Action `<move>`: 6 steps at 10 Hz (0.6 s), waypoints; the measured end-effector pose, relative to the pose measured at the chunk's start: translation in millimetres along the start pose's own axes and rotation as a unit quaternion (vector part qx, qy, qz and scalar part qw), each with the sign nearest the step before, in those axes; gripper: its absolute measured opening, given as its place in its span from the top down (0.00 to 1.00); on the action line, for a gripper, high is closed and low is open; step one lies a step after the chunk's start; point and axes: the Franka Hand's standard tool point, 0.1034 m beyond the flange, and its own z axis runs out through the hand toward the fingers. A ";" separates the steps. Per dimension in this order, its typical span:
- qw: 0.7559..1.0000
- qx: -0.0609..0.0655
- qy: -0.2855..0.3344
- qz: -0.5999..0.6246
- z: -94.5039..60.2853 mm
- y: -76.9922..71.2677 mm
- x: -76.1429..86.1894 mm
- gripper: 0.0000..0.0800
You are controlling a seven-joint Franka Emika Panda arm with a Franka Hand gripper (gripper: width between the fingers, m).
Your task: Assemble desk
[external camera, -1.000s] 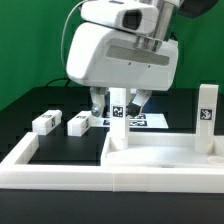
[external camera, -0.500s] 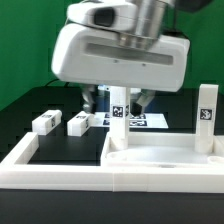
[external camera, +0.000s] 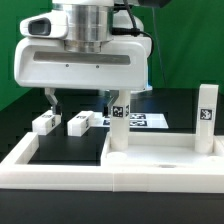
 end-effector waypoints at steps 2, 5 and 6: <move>1.000 0.008 -0.005 0.009 1.1 1.7 -3.3 0.19; 0.995 0.050 -0.039 0.082 13.1 39.0 -42.2 0.19; 0.993 0.056 -0.049 0.096 21.2 46.5 -57.3 0.19</move>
Offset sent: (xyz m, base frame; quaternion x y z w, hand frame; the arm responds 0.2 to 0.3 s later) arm -0.0546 -0.0327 -0.0077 0.0833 -0.0607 0.0961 0.9900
